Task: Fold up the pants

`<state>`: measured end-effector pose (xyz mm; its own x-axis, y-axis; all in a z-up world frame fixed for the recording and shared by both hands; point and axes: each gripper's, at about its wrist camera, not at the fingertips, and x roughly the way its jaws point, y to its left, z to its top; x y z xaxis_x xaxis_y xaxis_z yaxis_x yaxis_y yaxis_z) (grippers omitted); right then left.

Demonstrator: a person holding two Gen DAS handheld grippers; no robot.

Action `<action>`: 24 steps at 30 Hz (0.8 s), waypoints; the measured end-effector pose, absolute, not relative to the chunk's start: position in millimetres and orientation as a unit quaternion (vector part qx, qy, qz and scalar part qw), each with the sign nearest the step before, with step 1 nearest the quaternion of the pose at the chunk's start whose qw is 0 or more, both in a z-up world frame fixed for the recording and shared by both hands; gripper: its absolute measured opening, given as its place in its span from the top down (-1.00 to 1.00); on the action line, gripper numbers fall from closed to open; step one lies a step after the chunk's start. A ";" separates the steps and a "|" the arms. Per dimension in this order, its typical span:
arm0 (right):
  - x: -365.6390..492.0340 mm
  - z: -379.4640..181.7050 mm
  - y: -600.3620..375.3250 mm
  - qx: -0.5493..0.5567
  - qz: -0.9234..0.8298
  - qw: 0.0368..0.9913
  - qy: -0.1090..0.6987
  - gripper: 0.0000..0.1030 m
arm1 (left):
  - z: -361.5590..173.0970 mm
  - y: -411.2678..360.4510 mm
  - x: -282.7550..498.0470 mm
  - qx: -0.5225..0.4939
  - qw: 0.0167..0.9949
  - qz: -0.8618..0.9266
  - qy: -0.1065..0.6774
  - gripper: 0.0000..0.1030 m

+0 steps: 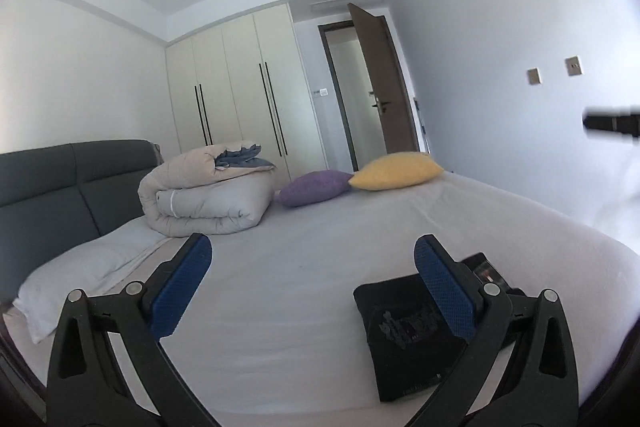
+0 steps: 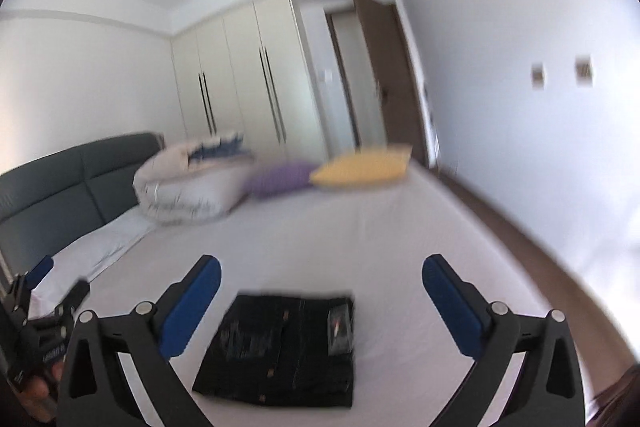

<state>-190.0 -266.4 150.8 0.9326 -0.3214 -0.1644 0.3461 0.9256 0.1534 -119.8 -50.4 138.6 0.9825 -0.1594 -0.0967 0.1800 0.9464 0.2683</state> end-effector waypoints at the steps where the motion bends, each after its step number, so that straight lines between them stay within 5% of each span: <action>1: -197.3 161.2 -258.9 0.075 -0.178 0.980 0.052 -1.00 | 143.1 -48.2 -126.0 0.138 0.986 -0.085 0.040 -1.00; 11: -242.3 193.9 -212.5 0.028 -0.194 0.981 -0.005 -1.00 | 161.1 -36.1 -149.2 0.094 0.987 -0.055 0.118 -1.00; 24: -190.1 89.7 -231.4 0.129 -0.222 0.933 0.252 -1.00 | 72.1 -50.9 -126.5 0.103 0.948 -0.061 0.294 -1.00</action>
<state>-190.1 -231.4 89.7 0.7753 -0.3488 -0.5266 0.4784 0.8686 0.1288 -126.5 -50.9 72.1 0.8191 -0.0556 -0.5710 0.1764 0.9715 0.1584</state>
